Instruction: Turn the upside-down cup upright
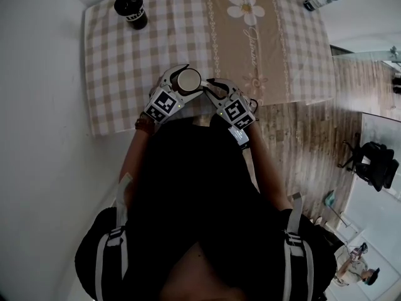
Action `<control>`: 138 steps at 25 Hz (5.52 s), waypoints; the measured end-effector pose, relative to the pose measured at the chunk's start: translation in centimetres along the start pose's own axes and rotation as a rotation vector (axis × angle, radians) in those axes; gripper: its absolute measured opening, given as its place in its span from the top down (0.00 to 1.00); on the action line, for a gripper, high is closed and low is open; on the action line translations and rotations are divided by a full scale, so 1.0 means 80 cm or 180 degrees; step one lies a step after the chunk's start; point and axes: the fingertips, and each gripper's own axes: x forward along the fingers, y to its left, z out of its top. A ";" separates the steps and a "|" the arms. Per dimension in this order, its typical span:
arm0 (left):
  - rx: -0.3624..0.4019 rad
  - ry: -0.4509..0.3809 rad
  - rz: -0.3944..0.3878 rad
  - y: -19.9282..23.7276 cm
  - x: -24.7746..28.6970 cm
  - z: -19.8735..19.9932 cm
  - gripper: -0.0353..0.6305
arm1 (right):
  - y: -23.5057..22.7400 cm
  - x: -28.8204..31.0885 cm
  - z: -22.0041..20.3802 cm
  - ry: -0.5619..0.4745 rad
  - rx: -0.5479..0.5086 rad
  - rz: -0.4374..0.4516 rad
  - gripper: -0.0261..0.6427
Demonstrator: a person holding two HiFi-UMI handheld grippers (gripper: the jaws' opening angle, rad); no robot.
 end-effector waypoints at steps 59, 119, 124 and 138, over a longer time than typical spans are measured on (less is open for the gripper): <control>-0.0707 -0.0329 -0.0504 0.000 -0.055 0.030 0.59 | -0.027 -0.027 0.107 -0.0601 -0.0817 -0.0594 0.91; -0.0107 -0.1331 0.0807 0.068 -0.096 0.116 0.90 | -0.007 0.005 0.190 -0.2301 0.4093 0.2162 0.38; -0.0044 -0.1322 0.0737 0.065 -0.095 0.120 0.90 | -0.007 0.005 0.189 -0.2277 0.3935 0.2040 0.39; -0.0022 -0.0957 0.0171 0.050 -0.103 0.099 0.80 | -0.050 -0.004 0.161 -0.2242 0.3649 0.1414 0.40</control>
